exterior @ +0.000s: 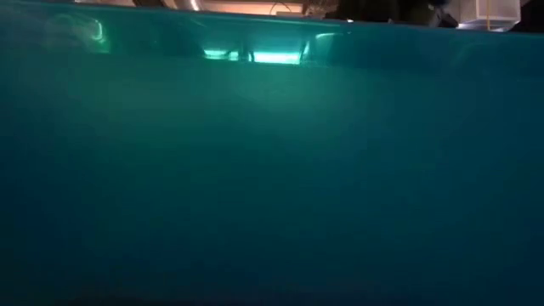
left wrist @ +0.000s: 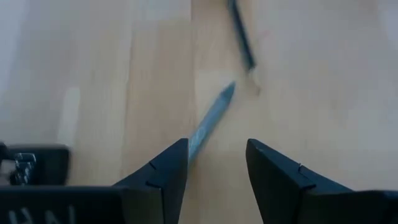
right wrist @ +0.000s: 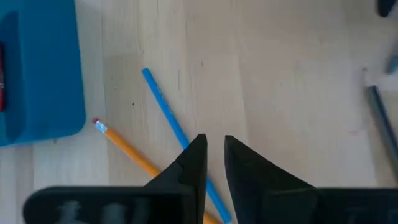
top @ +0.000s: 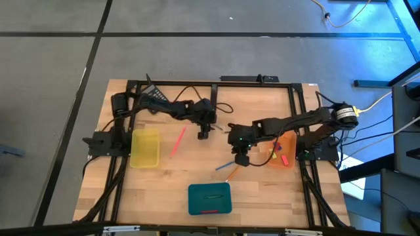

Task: Sort crayons/erasers/pens/pencils in bins
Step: Put the gray crayon into the blue bin, then put the black colored pencil into the yellow bin

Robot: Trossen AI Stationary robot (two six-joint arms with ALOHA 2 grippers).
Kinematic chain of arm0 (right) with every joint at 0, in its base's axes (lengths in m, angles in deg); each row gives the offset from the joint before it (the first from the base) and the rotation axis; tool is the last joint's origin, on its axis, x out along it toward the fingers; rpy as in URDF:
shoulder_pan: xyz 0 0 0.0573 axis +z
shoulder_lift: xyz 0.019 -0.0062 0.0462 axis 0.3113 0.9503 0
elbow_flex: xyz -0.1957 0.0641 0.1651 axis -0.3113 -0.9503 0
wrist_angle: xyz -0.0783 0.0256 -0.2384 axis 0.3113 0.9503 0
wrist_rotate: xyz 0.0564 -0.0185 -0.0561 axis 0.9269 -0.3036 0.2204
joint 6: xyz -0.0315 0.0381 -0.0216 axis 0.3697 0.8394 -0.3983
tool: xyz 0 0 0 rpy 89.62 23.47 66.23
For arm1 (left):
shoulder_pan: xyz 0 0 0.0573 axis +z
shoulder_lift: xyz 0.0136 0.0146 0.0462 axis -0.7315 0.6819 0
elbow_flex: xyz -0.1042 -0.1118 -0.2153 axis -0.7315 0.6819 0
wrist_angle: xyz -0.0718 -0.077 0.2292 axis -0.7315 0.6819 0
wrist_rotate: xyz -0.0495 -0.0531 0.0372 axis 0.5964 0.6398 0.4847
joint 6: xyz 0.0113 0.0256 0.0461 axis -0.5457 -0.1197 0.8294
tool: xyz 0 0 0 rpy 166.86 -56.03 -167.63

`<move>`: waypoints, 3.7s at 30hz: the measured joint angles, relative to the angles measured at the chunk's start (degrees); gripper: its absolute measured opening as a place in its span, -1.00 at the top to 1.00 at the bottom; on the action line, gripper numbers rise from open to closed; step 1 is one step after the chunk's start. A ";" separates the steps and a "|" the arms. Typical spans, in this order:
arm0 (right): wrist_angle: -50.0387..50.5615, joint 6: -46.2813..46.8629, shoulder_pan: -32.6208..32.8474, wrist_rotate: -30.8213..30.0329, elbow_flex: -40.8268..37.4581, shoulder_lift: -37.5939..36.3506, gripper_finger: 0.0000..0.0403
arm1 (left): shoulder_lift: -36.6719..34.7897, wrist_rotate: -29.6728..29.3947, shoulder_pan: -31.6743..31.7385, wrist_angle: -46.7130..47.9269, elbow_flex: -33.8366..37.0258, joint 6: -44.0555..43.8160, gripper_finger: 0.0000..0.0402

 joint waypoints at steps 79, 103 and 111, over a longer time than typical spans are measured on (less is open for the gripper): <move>-26.50 21.98 17.80 -22.14 -24.53 -21.81 0.70 | -5.76 -23.96 -51.80 4.90 -1.51 -51.49 0.90; -24.69 13.01 18.67 -27.19 -24.53 -21.79 0.70 | -19.25 -25.98 -36.68 12.30 -1.59 -46.78 0.42; -24.07 10.05 16.56 -36.20 -24.53 -22.00 0.70 | -15.61 -16.19 -22.79 7.69 -1.49 -35.27 0.42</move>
